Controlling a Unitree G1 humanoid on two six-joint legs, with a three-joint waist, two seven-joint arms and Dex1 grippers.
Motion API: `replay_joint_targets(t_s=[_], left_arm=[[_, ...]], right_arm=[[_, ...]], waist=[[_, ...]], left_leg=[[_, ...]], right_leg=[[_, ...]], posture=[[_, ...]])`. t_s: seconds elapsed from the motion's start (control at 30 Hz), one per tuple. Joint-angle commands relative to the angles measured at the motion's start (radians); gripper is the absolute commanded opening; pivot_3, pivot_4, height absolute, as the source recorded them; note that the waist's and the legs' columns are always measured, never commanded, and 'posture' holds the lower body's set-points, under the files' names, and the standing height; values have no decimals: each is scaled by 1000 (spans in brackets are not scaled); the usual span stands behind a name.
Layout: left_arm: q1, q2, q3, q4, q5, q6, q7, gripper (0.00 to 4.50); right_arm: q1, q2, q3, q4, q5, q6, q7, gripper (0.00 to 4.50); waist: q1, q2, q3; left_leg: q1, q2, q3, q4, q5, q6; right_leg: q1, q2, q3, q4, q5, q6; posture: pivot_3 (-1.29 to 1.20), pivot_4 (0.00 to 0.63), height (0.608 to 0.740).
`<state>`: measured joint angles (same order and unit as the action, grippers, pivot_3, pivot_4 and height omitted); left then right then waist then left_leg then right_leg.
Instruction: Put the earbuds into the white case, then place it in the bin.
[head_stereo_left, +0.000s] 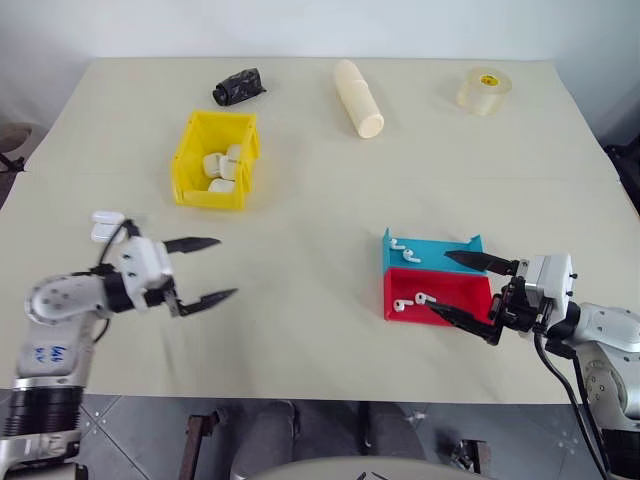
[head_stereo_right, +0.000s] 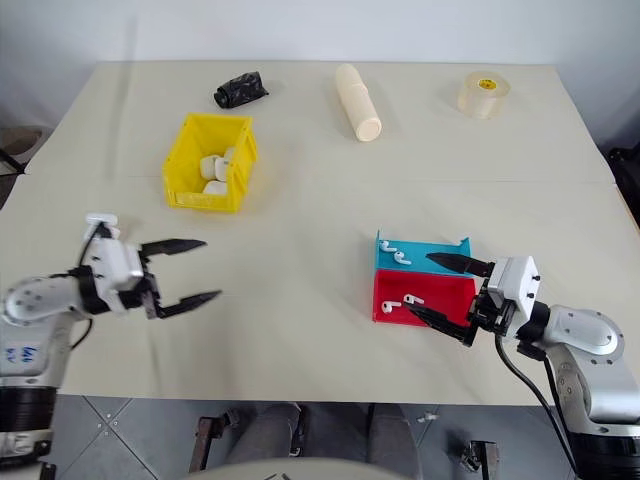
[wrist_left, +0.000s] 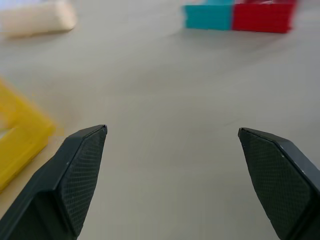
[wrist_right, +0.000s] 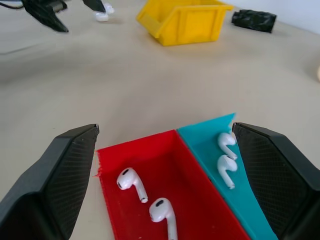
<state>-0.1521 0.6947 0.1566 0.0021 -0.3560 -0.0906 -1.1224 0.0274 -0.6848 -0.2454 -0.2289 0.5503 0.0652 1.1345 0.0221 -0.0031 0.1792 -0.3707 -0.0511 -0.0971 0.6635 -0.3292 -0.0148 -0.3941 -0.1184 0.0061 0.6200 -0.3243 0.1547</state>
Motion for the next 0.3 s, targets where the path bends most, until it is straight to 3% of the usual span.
replay_joint_targets(t_s=[0.03,0.3], left_arm=[[10,-21,-21,-87,-12,10,31,4473],[88,-42,-43,-234,-57,91,63,4473]], right_arm=[[-17,-1,-14,3,3,-37,11,4500],[-29,15,-3,-1,17,-46,7,4500]], waist=[[0,0,0],[-8,0,0]], left_leg=[[0,0,0,0,0,0],[0,1,0,0,0,0]], right_leg=[[0,0,0,0,0,0],[0,1,0,0,0,0]], posture=[[0,150,740],[0,150,740]])
